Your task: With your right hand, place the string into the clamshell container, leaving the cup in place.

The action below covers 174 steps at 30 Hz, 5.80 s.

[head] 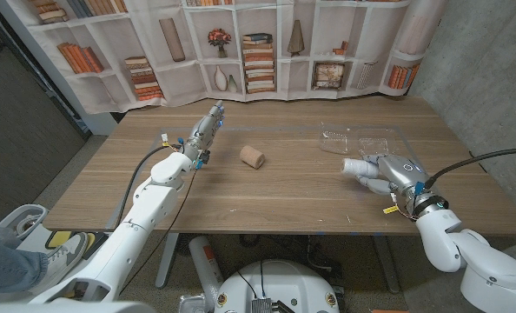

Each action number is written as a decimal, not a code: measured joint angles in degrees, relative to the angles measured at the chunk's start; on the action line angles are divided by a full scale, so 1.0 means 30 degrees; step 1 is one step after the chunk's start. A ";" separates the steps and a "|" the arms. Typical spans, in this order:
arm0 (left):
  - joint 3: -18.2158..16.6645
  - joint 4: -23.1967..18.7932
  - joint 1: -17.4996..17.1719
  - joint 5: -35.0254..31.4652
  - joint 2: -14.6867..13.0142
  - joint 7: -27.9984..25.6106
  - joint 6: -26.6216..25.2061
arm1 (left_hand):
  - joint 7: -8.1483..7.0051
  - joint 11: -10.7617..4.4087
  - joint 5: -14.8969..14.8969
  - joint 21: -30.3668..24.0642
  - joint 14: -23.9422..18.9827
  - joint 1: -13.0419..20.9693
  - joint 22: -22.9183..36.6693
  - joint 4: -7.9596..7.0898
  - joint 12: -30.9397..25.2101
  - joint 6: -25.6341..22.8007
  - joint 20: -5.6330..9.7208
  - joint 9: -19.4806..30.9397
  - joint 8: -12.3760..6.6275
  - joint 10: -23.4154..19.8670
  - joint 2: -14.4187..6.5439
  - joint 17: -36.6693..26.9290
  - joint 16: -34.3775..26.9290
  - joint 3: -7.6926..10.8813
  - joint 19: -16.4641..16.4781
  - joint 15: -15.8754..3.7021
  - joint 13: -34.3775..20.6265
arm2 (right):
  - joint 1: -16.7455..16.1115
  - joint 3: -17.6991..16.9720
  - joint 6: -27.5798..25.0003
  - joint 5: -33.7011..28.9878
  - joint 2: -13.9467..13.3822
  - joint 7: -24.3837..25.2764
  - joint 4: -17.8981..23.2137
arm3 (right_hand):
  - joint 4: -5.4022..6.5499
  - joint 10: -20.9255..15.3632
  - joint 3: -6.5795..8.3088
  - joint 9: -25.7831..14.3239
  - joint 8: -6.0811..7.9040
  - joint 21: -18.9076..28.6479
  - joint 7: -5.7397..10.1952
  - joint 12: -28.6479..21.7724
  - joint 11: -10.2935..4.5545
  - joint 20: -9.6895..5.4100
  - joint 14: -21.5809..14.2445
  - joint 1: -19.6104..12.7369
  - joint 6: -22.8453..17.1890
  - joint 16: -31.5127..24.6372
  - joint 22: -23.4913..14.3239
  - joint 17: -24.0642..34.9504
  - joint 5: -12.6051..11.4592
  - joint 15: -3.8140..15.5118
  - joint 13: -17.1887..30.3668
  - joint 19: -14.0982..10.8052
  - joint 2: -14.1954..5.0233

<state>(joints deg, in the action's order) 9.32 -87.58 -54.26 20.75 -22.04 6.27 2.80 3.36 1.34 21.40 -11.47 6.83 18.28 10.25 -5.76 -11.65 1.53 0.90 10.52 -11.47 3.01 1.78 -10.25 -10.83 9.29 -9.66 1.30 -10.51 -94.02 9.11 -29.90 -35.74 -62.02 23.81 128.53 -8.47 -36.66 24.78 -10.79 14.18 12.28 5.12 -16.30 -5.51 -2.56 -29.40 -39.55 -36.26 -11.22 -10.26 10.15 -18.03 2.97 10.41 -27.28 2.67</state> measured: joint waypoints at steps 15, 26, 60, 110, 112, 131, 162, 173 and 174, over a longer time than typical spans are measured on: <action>-0.0024 0.0017 -0.0054 0.0054 0.0002 -0.0048 -0.0016 | 0.0000 0.0000 0.0000 0.0000 0.0000 0.0000 0.0000 0.0023 0.0000 0.0000 0.0000 0.0000 0.0000 0.0000 0.0000 0.0000 0.0000 -0.0022 0.0000 0.0000 0.0001 | 0.1362 0.0246 0.0861 0.0245 0.0446 -0.0030 -0.0526 | 0.0000 -0.0171 -0.0003 0.0002 -0.0080 0.0001 0.0001 0.0002 0.0030 0.0000 -0.0103 -0.0125 0.0002 -0.0003 0.0000 0.0000 0.0062 -0.0104 -0.0001 0.0000 -0.0120; 0.0040 0.0233 0.0073 0.0065 0.0094 0.0000 -0.0015 | -0.0001 0.0000 0.0000 0.0000 0.0000 0.0000 0.0000 0.0023 0.0000 0.0000 0.0000 0.0000 0.0000 0.0000 0.0000 -0.0001 0.0000 -0.0021 0.0000 0.0000 0.0000 | 0.2486 0.0649 0.1181 0.0298 0.0648 -0.0197 -0.0942 | -0.0001 -0.0168 -0.0006 -0.0096 -0.0152 0.0001 0.0003 0.0111 0.0032 -0.0006 -0.0205 -0.0130 0.0003 -0.0014 0.0000 0.0001 0.0080 -0.0001 0.0000 -0.0005 -0.0122; -0.0276 0.0528 0.0442 0.0161 -0.0243 0.0411 -0.0114 | 0.0000 0.0000 0.0000 0.0000 0.0000 0.0175 0.0000 0.0100 0.0000 0.0000 0.0001 0.0000 0.0000 0.0000 -0.0175 0.0000 0.0000 -0.0098 0.0000 0.0000 0.0000 | 0.7547 0.3783 0.1265 -0.0697 0.1458 -0.1843 -0.2751 | -0.0042 -0.0371 0.0045 -0.0087 -0.0146 0.0002 -0.0101 0.0221 0.0033 -0.0069 -0.0238 -0.0209 -0.0100 0.0071 0.0001 0.0002 0.0227 -0.0036 0.0000 -0.0068 -0.0194; -0.1166 0.0228 -0.0276 0.0458 -0.0764 0.0616 0.0098 | -0.0001 0.0000 0.0000 0.0000 0.0000 0.0352 0.0000 0.0179 0.0000 -0.0001 0.0000 0.0000 0.0000 0.0000 -0.0352 0.0000 0.0000 -0.0178 0.0000 0.0000 0.0000 | 1.2931 0.7308 0.0350 -0.2206 0.3988 -0.2705 -0.6669 | -0.0040 -0.0645 0.0044 -0.0095 -0.0391 -0.0073 -0.0238 0.0410 0.0036 -0.0068 -0.0476 -0.0396 -0.0240 0.0058 -0.0094 0.0003 0.0449 0.0003 -0.0001 -0.0067 -0.0298; -0.1183 0.0206 -0.0305 0.0504 -0.0776 0.0578 0.0152 | 0.0000 0.0000 0.0000 0.0000 0.0000 0.0352 0.0000 0.0125 0.0000 0.0000 0.0000 0.0000 0.0000 0.0000 -0.0352 0.0000 0.0000 -0.0231 0.0000 0.0000 0.0000 | 1.3516 0.7749 0.0279 -0.2285 0.4240 -0.2707 -0.7343 | -0.0040 -0.0645 0.0044 -0.0095 -0.0427 -0.0073 -0.0237 0.0410 0.0036 -0.0068 -0.0476 -0.0397 -0.0240 0.0059 -0.0094 0.0003 0.0452 0.0003 -0.0002 -0.0067 -0.0300; -0.1442 -0.0330 -0.0928 0.0631 -0.0903 0.0337 0.0243 | 0.0105 0.0000 0.0000 0.0000 0.0000 0.0427 0.0000 0.0125 0.0000 -0.0105 0.0001 0.0000 0.0000 0.0000 -0.0427 -0.0001 0.0000 -0.0230 0.0001 0.0000 0.0000 | 1.4857 0.8904 -0.0411 -0.3366 0.4431 -0.3470 -0.8567 | -0.0039 -0.0747 0.0043 -0.0092 -0.0494 -0.0073 -0.0234 0.0413 -0.0067 0.0037 -0.0476 -0.0400 -0.0240 0.0057 -0.0090 0.0044 0.0579 0.0002 -0.0002 -0.0171 -0.0300; -0.1598 -0.0496 -0.1199 0.0798 -0.0995 0.0321 0.0256 | 0.0103 0.0000 0.0000 0.0000 0.0000 0.0427 0.0000 0.0182 0.0000 -0.0104 0.0001 0.0000 0.0000 0.0000 -0.0427 -0.0001 0.0000 -0.0391 0.0000 0.0000 0.0001 | 1.7145 1.0680 -0.1022 -0.4183 0.5096 -0.6091 -1.0892 | -0.0039 -0.0672 0.0043 -0.0095 -0.0667 -0.0147 -0.0231 0.0705 0.0004 0.0036 -0.0474 -0.0282 -0.0237 0.0209 -0.0088 0.0039 0.0670 0.0000 0.0000 -0.0170 -0.0436; -0.1605 -0.0294 -0.1155 0.0834 -0.0966 0.0407 0.0399 | 0.0103 0.0000 0.0000 0.0000 0.0000 0.0503 0.0000 0.0182 0.0000 -0.0104 0.0000 -0.0001 0.0000 0.0000 -0.0503 -0.0001 0.0000 -0.0389 0.0000 0.0000 0.0000 | 1.7915 1.1336 -0.1013 -0.4276 0.5568 -0.6639 -1.1788 | -0.0039 -0.0592 0.0043 -0.0092 -0.0744 -0.0147 -0.0231 0.0778 -0.0059 0.0035 -0.0474 -0.0453 -0.0236 0.0207 -0.0087 0.0039 0.0801 0.0001 -0.0001 -0.0170 -0.0597; -0.1605 -0.0294 -0.1155 0.0836 -0.0966 0.0411 0.0408 | 0.0103 0.0000 0.0000 0.0000 0.0000 0.0503 0.0000 0.0182 0.0000 -0.0104 0.0001 -0.0001 0.0000 0.0000 -0.0502 0.0000 0.0000 -0.0389 0.0001 0.0000 0.0000 | 1.7958 1.1373 -0.1013 -0.4276 0.5595 -0.6639 -1.1841 | -0.0038 -0.0592 0.0043 -0.0090 -0.0748 -0.0147 -0.0232 0.0778 -0.0060 0.0035 -0.0473 -0.0454 -0.0236 0.0207 -0.0088 0.0039 0.0803 0.0000 -0.0001 -0.0169 -0.0597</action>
<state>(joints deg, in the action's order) 4.50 -88.46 -57.72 23.26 -24.94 7.50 4.02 3.67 1.34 21.40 -11.47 6.83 19.79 10.25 -5.21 -11.65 1.22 0.90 10.52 -11.47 3.01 0.27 -10.25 -10.83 8.12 -9.66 1.30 -10.51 -40.15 43.23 -32.94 -48.57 -45.23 3.90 93.01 -8.59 -38.44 24.91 -11.07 11.94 11.84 4.43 -13.96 -5.69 -2.46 -30.82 -40.91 -36.96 -10.59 -10.53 10.26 -15.62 2.97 10.40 -27.79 0.88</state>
